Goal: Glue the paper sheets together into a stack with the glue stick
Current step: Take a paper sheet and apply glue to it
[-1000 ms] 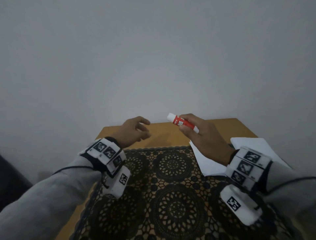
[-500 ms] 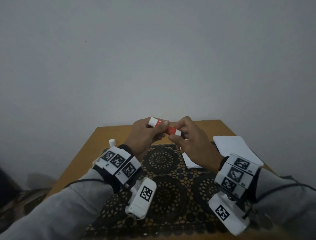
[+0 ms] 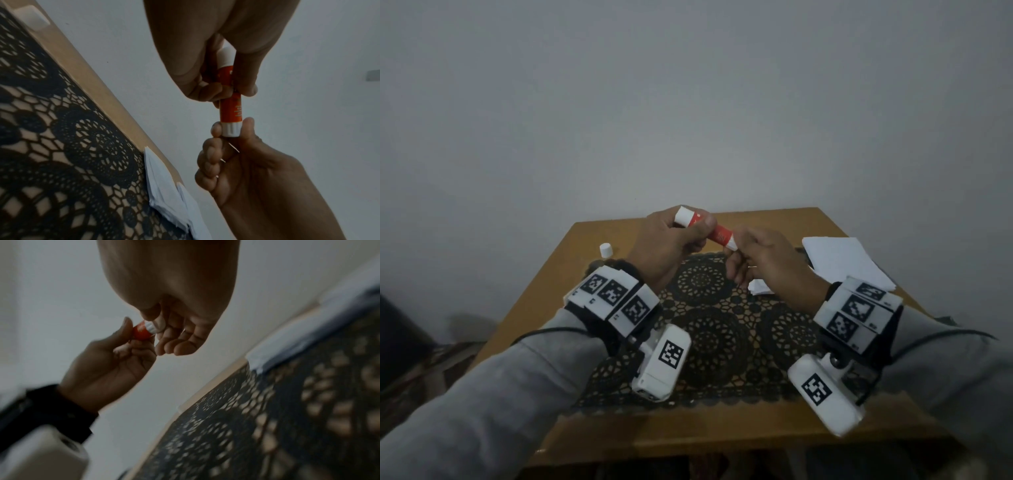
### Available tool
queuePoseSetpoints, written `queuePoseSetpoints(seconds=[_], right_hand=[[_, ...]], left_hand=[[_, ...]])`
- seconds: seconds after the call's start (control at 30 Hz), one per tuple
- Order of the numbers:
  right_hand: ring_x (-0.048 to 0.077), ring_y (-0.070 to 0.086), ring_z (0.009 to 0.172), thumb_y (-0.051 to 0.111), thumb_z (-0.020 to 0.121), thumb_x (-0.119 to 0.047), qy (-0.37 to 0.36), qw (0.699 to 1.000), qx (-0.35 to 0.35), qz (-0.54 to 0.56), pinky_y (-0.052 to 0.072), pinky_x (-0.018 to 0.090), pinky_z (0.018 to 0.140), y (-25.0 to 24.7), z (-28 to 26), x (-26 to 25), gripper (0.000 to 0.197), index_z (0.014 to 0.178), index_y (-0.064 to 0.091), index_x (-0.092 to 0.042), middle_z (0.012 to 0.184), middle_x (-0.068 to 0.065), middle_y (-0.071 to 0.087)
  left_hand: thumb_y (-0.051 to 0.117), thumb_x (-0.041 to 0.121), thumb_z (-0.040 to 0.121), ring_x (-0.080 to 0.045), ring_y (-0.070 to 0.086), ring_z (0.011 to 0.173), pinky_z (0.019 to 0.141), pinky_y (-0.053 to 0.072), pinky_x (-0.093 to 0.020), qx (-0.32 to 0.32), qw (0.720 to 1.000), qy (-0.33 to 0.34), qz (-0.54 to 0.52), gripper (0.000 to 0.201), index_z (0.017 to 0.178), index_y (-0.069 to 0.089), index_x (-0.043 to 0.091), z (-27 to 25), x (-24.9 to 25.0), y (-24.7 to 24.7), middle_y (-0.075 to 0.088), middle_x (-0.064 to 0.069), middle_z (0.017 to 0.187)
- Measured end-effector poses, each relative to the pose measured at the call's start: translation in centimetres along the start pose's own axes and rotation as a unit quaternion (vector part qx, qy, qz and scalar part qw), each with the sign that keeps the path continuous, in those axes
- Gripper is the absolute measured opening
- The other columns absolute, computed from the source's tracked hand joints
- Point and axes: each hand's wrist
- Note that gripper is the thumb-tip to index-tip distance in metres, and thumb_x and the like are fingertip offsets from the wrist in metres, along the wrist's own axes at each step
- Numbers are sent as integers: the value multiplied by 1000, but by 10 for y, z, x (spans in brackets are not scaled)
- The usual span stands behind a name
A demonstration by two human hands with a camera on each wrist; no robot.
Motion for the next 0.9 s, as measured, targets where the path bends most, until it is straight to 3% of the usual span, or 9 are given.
queuePoseSetpoints(seconds=[0.1,0.2,0.33,0.5,0.6,0.7,0.9], right_hand=[[21,54,55,36,104,-35,61,993,-12,103,45,29,50,4,-7,0,37,99,55,-3,71,13,64],[22,57,57,49,100,-25,36,996,-5,78,48,30,50,3,-12,2,23,108,50,-3,78,12,68],[20,57,59,47,101,-24,26,998,-1,65,48,27,51,2,-14,3,19,99,52,-5,73,9,65],[19,53,53,31,104,-39,109,985,-11,135,44,28,51,6,-15,2,44,94,56,-4,65,11,59],[21,54,56,36,103,-37,99,980,-22,168,44,28,51,6,-16,2,36,105,53,-5,75,15,63],[20,54,57,44,101,-28,83,982,-21,168,44,28,51,4,-15,3,21,103,49,-8,79,15,64],[17,52,55,36,104,-32,98,987,0,128,43,30,54,7,-15,0,32,98,54,-6,66,8,58]], left_hand=[[67,11,83,-14,47,60,61,39,-27,-1,1000,2,13,5,81,65,7,-5,-3,1,53,-5,65],[70,14,81,-14,47,60,61,40,-26,-1,999,6,38,9,76,64,9,-9,-5,0,55,-3,64],[74,25,69,-14,49,60,62,42,-27,-5,1000,5,30,21,76,63,9,-12,-6,0,56,-3,64],[75,29,65,-11,50,61,61,42,-25,-11,998,18,54,30,82,65,6,-12,-6,1,60,0,66],[75,30,64,-10,51,61,60,43,-24,-9,998,18,55,36,85,66,2,-11,-6,0,61,0,66],[75,28,64,-10,51,59,59,43,-23,-2,998,15,56,43,90,64,-4,-11,-7,-1,60,-2,66],[77,31,63,-11,52,61,61,43,-25,-2,998,4,62,45,90,65,-3,-12,-5,-1,61,-2,67]])
Point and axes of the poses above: each hand's wrist, its own z-axis towards the middle knuckle, its own y-axis out of the palm, x = y × z
